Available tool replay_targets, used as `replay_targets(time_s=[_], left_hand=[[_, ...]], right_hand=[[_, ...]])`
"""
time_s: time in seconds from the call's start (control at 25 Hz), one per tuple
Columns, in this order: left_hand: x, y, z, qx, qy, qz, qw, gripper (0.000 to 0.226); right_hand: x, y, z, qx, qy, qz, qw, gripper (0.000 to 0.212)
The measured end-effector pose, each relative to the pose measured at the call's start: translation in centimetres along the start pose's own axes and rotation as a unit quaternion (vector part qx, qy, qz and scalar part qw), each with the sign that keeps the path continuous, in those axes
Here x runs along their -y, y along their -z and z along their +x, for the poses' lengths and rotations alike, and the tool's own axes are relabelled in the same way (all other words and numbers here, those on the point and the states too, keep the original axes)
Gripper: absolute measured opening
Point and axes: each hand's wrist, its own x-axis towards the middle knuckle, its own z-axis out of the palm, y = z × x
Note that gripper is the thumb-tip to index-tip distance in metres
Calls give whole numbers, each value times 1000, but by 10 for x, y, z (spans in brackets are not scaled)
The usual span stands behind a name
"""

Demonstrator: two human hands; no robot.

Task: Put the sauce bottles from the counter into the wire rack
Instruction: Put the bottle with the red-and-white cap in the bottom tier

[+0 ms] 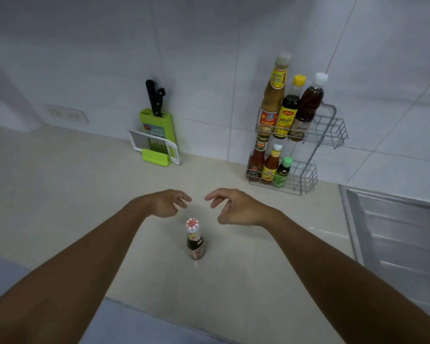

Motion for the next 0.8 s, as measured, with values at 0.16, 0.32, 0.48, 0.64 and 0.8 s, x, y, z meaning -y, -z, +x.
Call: replay_targets(time_s=[0.16, 0.32, 0.48, 0.64, 0.8], left_hand=[[43, -76, -22, 43, 17, -56, 997, 70], [47, -137, -13, -57, -56, -200, 976, 44], [32, -149, -6, -128, -37, -275, 952, 34], [10, -128, -13, -76, -99, -250, 960, 23], [-39, -91, -29, 22, -163, -180, 970, 23]], right_hand=[[27, -39, -2, 44, 50, -55, 996, 55], [24, -56, 2, -27, 93, -135, 986, 37], [17, -54, -1, -64, 78, -138, 985, 31], [24, -14, -18, -98, 65, -183, 976, 29], [34, 39, -43, -132, 142, -423, 885, 43]])
